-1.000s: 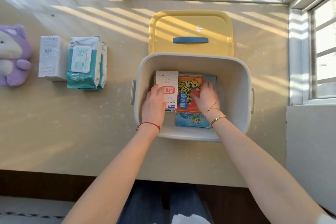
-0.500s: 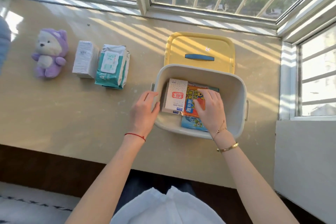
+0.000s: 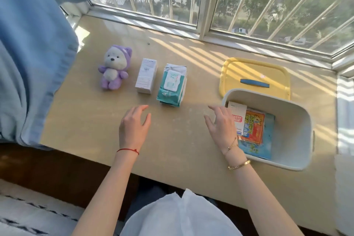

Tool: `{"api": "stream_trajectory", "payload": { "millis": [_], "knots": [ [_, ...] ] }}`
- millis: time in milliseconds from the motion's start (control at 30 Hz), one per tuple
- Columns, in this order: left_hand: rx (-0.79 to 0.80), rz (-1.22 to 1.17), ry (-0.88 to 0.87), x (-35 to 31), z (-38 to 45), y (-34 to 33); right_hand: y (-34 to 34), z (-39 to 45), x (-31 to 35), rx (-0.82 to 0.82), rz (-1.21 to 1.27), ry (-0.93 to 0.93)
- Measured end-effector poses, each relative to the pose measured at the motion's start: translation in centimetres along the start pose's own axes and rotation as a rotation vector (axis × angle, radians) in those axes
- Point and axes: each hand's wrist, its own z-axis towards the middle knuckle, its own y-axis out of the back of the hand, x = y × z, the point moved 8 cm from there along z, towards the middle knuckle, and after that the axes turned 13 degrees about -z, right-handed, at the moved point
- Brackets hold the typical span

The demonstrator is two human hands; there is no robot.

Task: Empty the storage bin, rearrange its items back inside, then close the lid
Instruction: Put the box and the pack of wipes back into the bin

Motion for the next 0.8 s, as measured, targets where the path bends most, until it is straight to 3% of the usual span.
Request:
{"api": "stream_trajectory", "payload": {
  "millis": [233,433,633,800],
  "knots": [
    [0.08,-0.054,0.06,9.2,8.9,3.9,-6.9,4.9,10.6,0.09,0.111,-0.128],
    [0.229,-0.088,0.05,15.1,17.1,0.9,-14.1,11.8,17.3,0.208,0.231,-0.236],
    [0.347,-0.192,0.096,17.1,21.3,-5.0,-21.5,17.3,19.0,0.331,0.231,-0.3],
    [0.482,-0.226,0.262,20.1,21.8,-9.6,-26.6,18.0,18.3,0.412,0.261,-0.423]
  ]
}}
